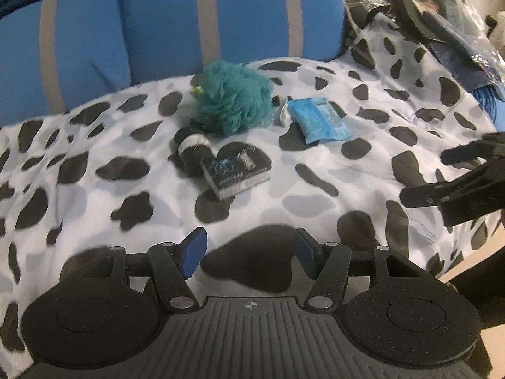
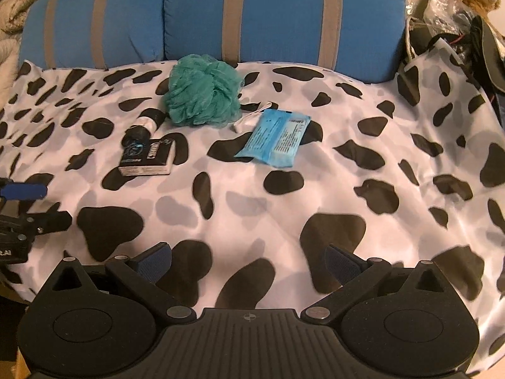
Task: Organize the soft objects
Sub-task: 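Withdraw both open tools from the box back toward the bed, then lower the left tool onto the black tissue pack and close on it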
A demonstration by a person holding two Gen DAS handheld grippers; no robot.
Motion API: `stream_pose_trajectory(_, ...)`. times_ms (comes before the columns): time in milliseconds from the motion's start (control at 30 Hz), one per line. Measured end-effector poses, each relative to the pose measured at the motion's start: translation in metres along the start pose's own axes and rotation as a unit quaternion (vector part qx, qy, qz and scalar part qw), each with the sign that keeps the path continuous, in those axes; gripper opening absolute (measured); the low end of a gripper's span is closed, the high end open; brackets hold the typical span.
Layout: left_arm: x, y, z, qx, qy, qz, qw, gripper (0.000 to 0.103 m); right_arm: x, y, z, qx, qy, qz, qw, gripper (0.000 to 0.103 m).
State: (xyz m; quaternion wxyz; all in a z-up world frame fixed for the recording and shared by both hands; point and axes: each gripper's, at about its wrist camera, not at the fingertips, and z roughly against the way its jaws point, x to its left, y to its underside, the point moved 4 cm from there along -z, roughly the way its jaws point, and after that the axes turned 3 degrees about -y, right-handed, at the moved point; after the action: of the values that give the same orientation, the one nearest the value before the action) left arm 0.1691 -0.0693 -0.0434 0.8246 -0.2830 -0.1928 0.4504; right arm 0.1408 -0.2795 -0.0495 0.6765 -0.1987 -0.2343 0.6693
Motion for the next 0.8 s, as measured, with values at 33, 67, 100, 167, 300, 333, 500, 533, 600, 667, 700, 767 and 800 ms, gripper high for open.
stream_pose_trajectory(33,0.0,-0.003,-0.003,-0.002,0.004,-0.006,1.0,0.059,-0.001,-0.003,-0.003,0.001,0.001,0.004,1.0,0.103)
stream_pose_trajectory(67,0.0,-0.005,-0.006,-0.004,0.007,-0.011,0.9999,0.059,-0.001,-0.005,-0.005,0.001,0.002,0.007,1.0,0.103)
stream_pose_trajectory(100,0.0,-0.008,-0.01,-0.005,0.01,-0.016,0.9998,0.059,-0.001,-0.008,-0.009,0.002,0.003,0.011,1.0,0.103)
stream_pose_trajectory(167,0.0,-0.013,-0.017,-0.007,0.015,-0.026,0.9995,0.059,-0.003,-0.013,-0.015,0.004,0.005,0.012,1.0,0.103)
stream_pose_trajectory(300,0.0,-0.025,-0.033,-0.014,0.025,-0.047,0.9985,0.063,-0.008,-0.022,-0.026,0.007,0.009,0.018,1.0,0.103)
stream_pose_trajectory(333,0.0,-0.028,-0.037,-0.014,0.025,-0.053,0.9982,0.064,-0.01,-0.024,-0.028,0.007,0.012,0.02,1.0,0.103)
stream_pose_trajectory(500,-0.001,-0.042,-0.057,-0.025,0.033,-0.094,0.9947,0.069,-0.022,-0.033,-0.038,0.014,0.023,0.015,1.0,0.103)
stream_pose_trajectory(533,-0.001,-0.046,-0.062,-0.027,0.036,-0.101,0.9938,0.069,-0.024,-0.034,-0.04,0.015,0.022,0.013,1.0,0.103)
stream_pose_trajectory(600,0.0,-0.051,-0.071,-0.03,0.046,-0.114,0.9919,0.071,-0.028,-0.036,-0.043,0.019,0.022,0.008,1.0,0.103)
stream_pose_trajectory(667,0.0,-0.055,-0.081,-0.03,0.054,-0.132,0.9893,0.072,-0.031,-0.038,-0.045,0.023,0.019,0.004,1.0,0.103)
stream_pose_trajectory(700,0.0,-0.057,-0.086,-0.029,0.058,-0.139,0.9881,0.072,-0.033,-0.038,-0.046,0.025,0.02,0.001,1.0,0.103)
stream_pose_trajectory(767,-0.001,-0.06,-0.097,-0.024,0.071,-0.146,0.9865,0.072,-0.036,-0.04,-0.047,0.027,0.022,-0.003,0.999,0.103)
stream_pose_trajectory(800,-0.001,-0.061,-0.102,-0.019,0.076,-0.15,0.9856,0.072,-0.036,-0.04,-0.047,0.028,0.021,-0.005,0.999,0.103)
